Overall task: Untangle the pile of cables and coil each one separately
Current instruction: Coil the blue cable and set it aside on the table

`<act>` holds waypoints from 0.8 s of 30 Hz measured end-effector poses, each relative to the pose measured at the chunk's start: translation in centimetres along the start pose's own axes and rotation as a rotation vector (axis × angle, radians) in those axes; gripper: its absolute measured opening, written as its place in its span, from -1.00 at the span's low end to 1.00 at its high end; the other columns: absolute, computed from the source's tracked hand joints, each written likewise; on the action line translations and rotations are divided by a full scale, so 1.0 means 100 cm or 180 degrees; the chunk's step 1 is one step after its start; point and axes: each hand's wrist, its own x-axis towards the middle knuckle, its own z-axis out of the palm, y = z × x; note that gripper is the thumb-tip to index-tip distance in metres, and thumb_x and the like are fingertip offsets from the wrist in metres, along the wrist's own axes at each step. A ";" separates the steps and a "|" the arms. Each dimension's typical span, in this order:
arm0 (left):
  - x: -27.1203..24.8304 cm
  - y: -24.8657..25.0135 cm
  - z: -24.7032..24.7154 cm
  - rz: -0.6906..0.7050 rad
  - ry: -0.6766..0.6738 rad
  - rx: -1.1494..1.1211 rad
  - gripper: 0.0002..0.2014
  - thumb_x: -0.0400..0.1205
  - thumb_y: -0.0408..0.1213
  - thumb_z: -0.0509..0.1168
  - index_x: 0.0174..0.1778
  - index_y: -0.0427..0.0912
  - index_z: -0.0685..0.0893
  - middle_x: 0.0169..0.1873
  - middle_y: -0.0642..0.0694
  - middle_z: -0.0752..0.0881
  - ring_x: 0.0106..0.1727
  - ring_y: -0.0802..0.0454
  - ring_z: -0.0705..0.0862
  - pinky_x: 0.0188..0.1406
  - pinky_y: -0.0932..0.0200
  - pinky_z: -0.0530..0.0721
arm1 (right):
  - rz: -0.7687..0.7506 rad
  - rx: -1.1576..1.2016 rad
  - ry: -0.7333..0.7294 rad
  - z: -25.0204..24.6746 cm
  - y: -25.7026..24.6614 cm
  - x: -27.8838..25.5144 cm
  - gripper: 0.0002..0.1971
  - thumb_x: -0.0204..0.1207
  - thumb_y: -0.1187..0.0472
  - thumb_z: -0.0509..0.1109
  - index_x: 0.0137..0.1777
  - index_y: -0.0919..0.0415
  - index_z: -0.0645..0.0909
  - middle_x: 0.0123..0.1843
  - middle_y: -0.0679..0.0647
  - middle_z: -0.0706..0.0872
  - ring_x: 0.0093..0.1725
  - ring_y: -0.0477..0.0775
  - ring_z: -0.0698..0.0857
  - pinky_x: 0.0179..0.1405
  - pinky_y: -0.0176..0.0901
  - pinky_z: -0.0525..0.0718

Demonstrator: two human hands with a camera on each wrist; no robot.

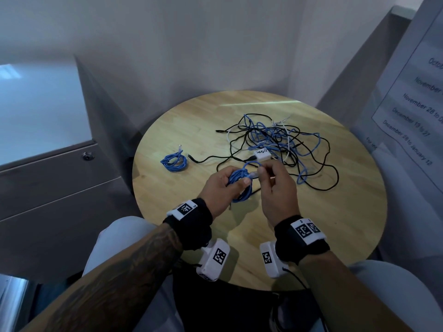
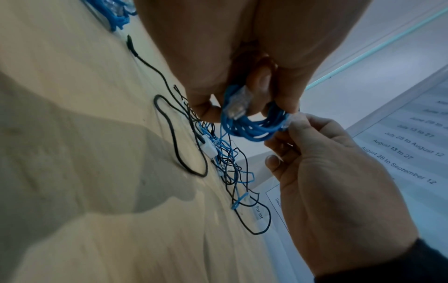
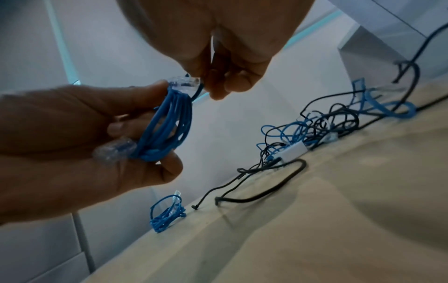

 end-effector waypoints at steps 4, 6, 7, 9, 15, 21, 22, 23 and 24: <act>-0.001 -0.004 0.001 -0.0184 0.0039 -0.0609 -0.90 0.71 -0.29 0.30 0.00 -0.25 0.66 -0.51 0.14 0.46 -0.45 0.11 0.35 -0.41 0.24 0.38 | -0.0081 0.0063 0.0060 0.003 -0.006 -0.003 -0.89 0.76 0.17 0.26 0.13 0.15 0.61 -0.07 -0.05 0.65 -0.09 -0.08 0.64 -0.14 -0.19 0.59; 0.000 -0.005 0.001 -0.0351 0.0131 -0.0870 -0.80 0.72 -0.28 0.29 0.12 -0.36 0.65 -0.51 0.11 0.46 -0.47 0.12 0.35 -0.42 0.26 0.40 | -0.0077 0.0057 0.0093 0.005 -0.007 -0.004 -0.89 0.75 0.21 0.29 0.13 0.19 0.63 -0.06 -0.07 0.64 -0.07 -0.13 0.63 -0.11 -0.28 0.57; 0.001 -0.005 0.000 -0.0381 0.0178 -0.0818 -0.76 0.72 -0.27 0.29 0.16 -0.39 0.65 -0.51 0.13 0.49 -0.48 0.15 0.38 -0.44 0.30 0.43 | -0.0056 0.0052 0.0105 0.006 -0.007 -0.004 -0.88 0.74 0.21 0.30 0.13 0.20 0.65 -0.05 -0.06 0.65 -0.05 -0.12 0.64 -0.09 -0.27 0.59; 0.001 -0.006 0.000 -0.0321 0.0247 -0.0553 -0.77 0.70 -0.24 0.32 0.16 -0.33 0.67 -0.50 0.18 0.57 -0.48 0.20 0.47 -0.46 0.33 0.50 | -0.0027 0.0044 0.0124 0.006 -0.008 -0.006 -0.89 0.73 0.21 0.33 0.13 0.19 0.67 -0.03 -0.03 0.66 -0.05 -0.12 0.64 -0.08 -0.26 0.61; 0.002 -0.011 0.000 -0.0168 0.0323 -0.0004 -0.85 0.65 -0.27 0.39 0.11 -0.19 0.72 -0.08 -0.21 0.77 -0.10 0.01 0.71 0.05 -0.07 0.73 | 0.0431 0.0511 0.0023 0.007 -0.021 -0.014 -0.84 0.71 0.17 0.37 -0.10 0.07 0.72 -0.09 0.04 0.72 -0.10 -0.11 0.69 -0.14 -0.38 0.58; 0.001 -0.008 0.002 -0.0090 0.0095 -0.0256 -0.78 0.64 -0.39 0.38 0.21 -0.26 0.71 -0.04 -0.14 0.78 -0.08 0.10 0.74 0.01 0.22 0.71 | 0.2510 0.2451 -0.0446 -0.008 -0.018 0.002 -0.83 0.67 0.13 0.41 0.11 0.23 0.62 -0.16 0.09 0.71 -0.27 -0.03 0.67 -0.33 -0.18 0.48; 0.001 -0.009 0.001 -0.0085 0.0055 -0.0222 -0.79 0.65 -0.37 0.38 0.20 -0.23 0.71 -0.05 -0.13 0.79 -0.08 0.09 0.74 0.02 0.19 0.72 | 0.2558 0.2517 -0.0640 -0.009 -0.016 0.002 -0.82 0.68 0.12 0.39 0.08 0.24 0.68 -0.20 0.07 0.65 -0.28 -0.04 0.60 -0.32 -0.17 0.45; 0.002 -0.009 0.000 -0.0096 0.0020 -0.0087 -0.81 0.66 -0.34 0.37 0.18 -0.19 0.70 -0.06 -0.11 0.79 -0.09 0.11 0.74 0.00 0.18 0.73 | 0.2438 0.2280 -0.0767 -0.011 -0.016 0.001 -0.80 0.69 0.11 0.38 0.04 0.22 0.75 -0.24 0.05 0.59 -0.29 -0.05 0.54 -0.30 -0.17 0.43; 0.002 -0.009 -0.001 -0.0142 -0.0003 0.0130 -0.84 0.67 -0.29 0.36 0.16 -0.15 0.69 -0.10 -0.08 0.78 -0.14 0.15 0.73 -0.06 0.19 0.73 | 0.2224 0.1872 -0.0807 -0.013 -0.016 0.002 -0.79 0.70 0.12 0.37 0.01 0.19 0.79 -0.27 0.03 0.57 -0.29 -0.06 0.51 -0.30 -0.20 0.43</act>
